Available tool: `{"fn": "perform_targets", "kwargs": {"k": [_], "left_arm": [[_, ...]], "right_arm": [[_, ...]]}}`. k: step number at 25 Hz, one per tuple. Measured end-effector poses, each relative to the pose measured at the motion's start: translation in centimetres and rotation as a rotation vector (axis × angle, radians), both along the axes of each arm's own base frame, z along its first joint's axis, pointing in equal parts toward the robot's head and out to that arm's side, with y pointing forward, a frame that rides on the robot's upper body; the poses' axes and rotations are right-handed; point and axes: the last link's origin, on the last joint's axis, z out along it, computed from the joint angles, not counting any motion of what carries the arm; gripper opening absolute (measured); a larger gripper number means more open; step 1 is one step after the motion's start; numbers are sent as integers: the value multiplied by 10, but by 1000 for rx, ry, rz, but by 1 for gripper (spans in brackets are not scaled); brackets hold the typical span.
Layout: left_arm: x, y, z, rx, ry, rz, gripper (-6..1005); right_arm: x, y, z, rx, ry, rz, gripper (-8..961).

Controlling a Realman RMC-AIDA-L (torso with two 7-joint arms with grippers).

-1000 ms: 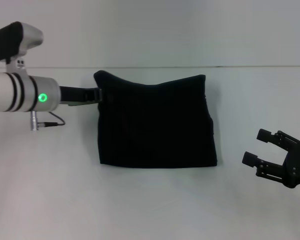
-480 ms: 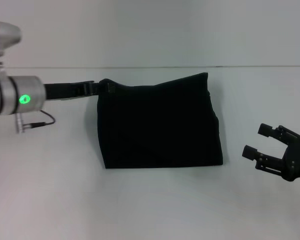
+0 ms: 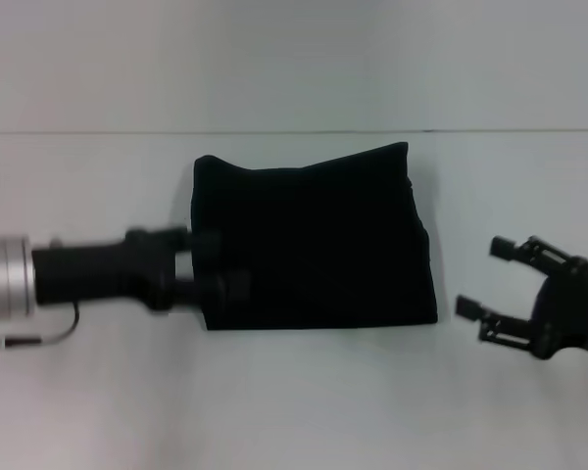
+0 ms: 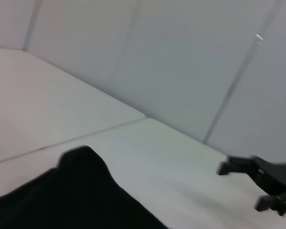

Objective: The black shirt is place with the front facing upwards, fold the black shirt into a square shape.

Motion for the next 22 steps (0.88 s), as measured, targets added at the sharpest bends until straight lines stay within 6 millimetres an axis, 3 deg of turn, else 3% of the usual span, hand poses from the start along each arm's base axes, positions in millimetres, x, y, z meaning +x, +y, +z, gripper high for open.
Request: {"fn": "perform_targets", "kwargs": {"k": [5,7,12,22], "left_arm": [[-24,-31,-24,72,37,-74,886],[-31,-38,-30,96,43,-54,878],[-40,-41,-37,88,52,-4,878],[-39,-38,-38,81,55,-9,878]], "right_arm": [[3,0,-25,-23,-94,-18,921],[5,-1,-31,-27,-103,-29,921],[10,-2,-34,-20,-110,-59,920],[11,-6,-34,-26,-102,-60,919]]}}
